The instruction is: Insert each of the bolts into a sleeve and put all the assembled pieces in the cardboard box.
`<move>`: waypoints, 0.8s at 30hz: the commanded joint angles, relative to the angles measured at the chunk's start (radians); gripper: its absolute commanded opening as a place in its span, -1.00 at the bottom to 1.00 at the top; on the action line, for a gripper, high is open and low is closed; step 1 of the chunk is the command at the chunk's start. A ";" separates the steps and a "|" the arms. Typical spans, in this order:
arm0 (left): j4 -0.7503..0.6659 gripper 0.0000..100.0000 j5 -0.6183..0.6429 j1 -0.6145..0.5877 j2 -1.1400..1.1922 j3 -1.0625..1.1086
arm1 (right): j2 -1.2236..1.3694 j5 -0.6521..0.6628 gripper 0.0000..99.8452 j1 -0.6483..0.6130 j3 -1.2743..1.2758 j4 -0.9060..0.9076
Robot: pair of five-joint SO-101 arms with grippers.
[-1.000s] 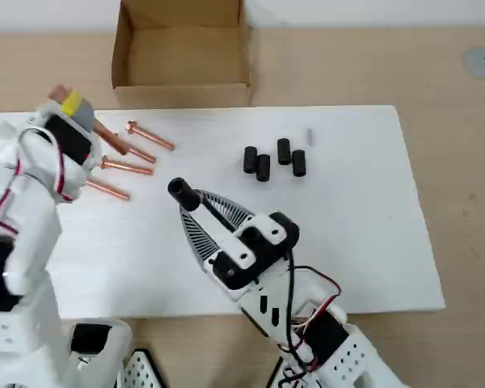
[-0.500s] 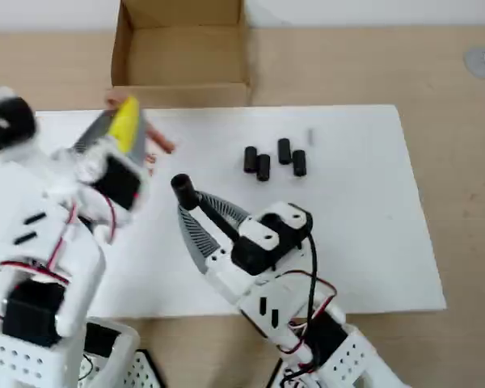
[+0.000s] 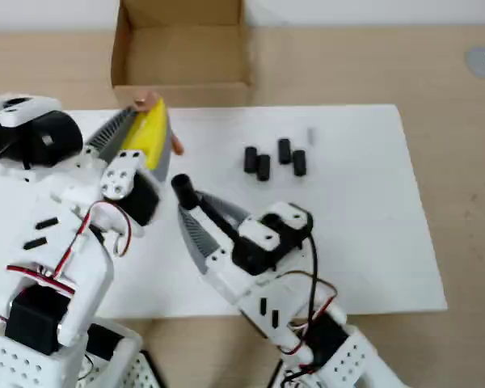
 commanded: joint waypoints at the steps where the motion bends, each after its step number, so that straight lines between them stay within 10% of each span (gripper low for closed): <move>1: 0.043 -0.99 -0.017 -0.011 0.002 -0.051 | -0.131 -0.008 -0.98 -0.008 -0.002 -0.028; 24: 0.112 -0.99 0.017 0.011 0.002 -0.094 | -0.130 -0.006 -0.98 -0.007 -0.002 -0.028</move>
